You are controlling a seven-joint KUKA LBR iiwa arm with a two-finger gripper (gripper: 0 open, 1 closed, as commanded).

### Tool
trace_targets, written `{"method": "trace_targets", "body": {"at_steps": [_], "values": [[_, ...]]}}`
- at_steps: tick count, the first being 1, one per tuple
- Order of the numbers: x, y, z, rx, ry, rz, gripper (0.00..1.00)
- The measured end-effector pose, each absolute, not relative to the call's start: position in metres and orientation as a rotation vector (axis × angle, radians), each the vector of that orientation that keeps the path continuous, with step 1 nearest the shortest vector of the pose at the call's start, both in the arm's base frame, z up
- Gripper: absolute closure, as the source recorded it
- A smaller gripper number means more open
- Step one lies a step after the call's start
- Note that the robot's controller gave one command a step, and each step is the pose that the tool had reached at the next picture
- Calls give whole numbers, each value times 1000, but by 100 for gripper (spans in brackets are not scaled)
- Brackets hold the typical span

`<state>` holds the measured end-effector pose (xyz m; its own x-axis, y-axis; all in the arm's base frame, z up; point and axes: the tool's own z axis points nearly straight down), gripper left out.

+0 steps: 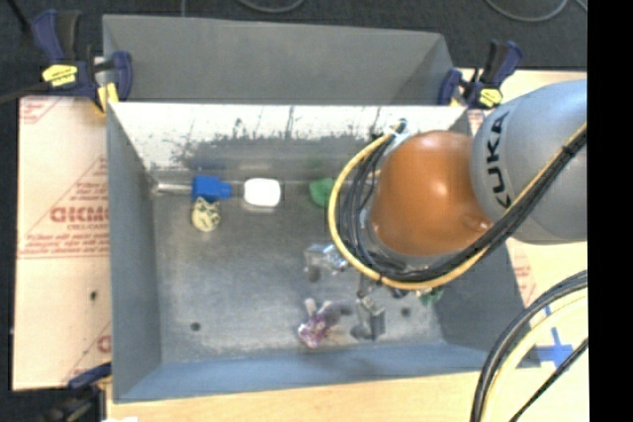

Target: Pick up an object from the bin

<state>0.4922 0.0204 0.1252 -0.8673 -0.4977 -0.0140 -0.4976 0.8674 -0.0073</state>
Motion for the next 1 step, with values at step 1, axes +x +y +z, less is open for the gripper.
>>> {"method": "trace_targets", "body": {"at_steps": [1], "values": [[489, 32, 116, -532, 3082, -4, 0]]}}
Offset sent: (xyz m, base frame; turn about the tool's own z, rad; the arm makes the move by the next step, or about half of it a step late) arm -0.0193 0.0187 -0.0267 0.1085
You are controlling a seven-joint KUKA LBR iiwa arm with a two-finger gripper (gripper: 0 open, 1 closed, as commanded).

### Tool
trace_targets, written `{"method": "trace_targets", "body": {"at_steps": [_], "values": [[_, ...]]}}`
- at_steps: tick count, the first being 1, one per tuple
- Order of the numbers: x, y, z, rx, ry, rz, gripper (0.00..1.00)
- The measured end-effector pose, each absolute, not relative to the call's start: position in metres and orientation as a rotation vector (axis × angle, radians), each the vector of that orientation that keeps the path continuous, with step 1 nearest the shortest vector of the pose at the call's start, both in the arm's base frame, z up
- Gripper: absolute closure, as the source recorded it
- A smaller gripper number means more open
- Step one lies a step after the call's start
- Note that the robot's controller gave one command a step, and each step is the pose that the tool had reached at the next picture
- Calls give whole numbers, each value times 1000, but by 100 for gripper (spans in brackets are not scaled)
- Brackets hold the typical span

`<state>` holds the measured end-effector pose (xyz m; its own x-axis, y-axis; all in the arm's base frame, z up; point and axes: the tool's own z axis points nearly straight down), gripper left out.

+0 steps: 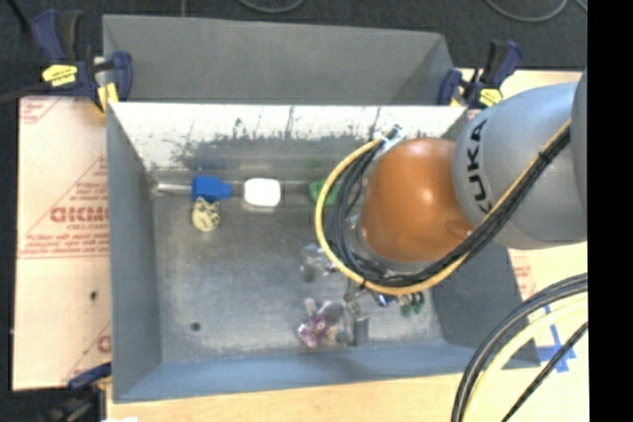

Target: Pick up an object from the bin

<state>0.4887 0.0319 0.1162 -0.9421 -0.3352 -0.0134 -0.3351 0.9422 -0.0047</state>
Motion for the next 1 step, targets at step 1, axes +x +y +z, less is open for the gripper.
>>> {"method": "trace_targets", "body": {"at_steps": [1], "values": [[480, 36, 105, -666, 3054, -5, 0]]}}
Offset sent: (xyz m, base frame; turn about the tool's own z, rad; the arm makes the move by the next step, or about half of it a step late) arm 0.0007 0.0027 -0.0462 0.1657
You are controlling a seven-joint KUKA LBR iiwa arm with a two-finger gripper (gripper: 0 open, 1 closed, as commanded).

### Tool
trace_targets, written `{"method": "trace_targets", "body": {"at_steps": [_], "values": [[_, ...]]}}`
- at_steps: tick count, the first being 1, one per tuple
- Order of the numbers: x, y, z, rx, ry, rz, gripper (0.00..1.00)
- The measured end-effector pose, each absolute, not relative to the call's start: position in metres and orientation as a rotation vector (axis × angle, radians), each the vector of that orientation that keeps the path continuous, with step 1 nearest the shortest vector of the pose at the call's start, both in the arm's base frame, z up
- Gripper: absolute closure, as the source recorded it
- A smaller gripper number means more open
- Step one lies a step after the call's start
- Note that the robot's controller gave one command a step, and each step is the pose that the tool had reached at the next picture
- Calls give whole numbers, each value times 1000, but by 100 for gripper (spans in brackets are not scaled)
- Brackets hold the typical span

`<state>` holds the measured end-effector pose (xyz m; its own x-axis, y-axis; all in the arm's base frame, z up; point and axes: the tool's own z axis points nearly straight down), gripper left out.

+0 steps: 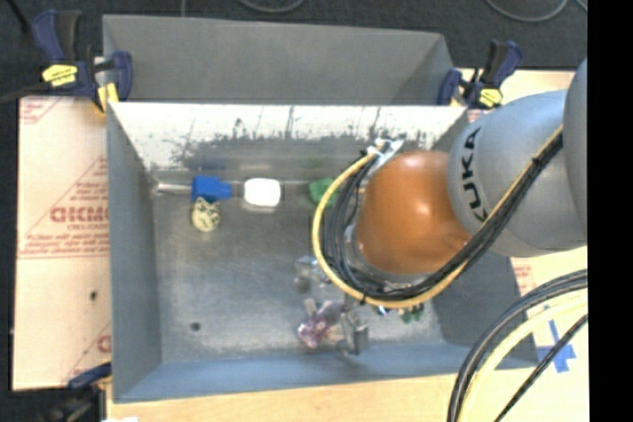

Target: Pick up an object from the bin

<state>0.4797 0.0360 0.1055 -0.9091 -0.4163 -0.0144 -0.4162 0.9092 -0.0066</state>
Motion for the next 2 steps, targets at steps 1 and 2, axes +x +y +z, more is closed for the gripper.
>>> {"method": "trace_targets", "body": {"at_steps": [1, 2], "values": [[490, 34, 70, -277, 3116, -2, 100], [490, 34, 70, -278, 3116, -2, 100]]}}
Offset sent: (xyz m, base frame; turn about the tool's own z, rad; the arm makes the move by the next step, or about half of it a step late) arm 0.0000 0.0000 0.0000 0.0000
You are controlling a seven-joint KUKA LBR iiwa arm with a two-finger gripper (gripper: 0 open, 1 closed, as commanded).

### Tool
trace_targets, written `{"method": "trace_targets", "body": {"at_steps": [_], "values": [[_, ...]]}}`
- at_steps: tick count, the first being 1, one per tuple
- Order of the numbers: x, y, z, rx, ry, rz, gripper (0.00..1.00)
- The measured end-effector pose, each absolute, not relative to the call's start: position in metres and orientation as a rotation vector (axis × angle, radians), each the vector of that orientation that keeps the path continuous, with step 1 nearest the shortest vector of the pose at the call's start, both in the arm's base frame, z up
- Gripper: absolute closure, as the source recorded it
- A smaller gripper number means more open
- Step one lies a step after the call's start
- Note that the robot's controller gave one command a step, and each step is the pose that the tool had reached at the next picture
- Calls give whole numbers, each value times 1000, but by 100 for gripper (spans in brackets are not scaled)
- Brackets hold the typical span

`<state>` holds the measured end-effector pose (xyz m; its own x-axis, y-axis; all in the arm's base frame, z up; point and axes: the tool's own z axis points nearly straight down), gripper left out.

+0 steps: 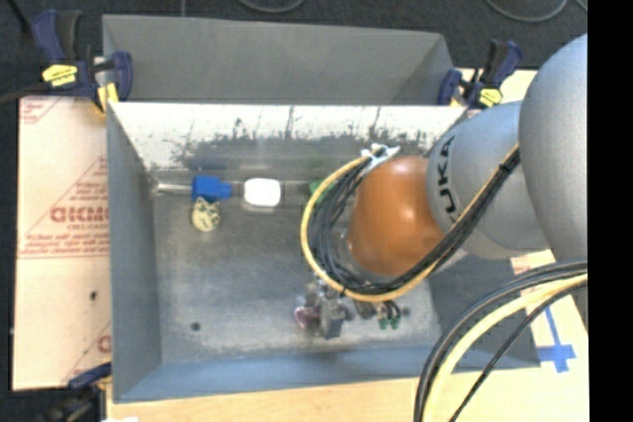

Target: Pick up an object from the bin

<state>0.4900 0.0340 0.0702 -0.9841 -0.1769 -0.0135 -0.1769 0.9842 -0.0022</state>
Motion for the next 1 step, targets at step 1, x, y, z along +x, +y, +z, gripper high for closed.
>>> {"method": "trace_targets", "body": {"at_steps": [1], "values": [[497, 46, 243, -292, 3104, -3, 100]]}}
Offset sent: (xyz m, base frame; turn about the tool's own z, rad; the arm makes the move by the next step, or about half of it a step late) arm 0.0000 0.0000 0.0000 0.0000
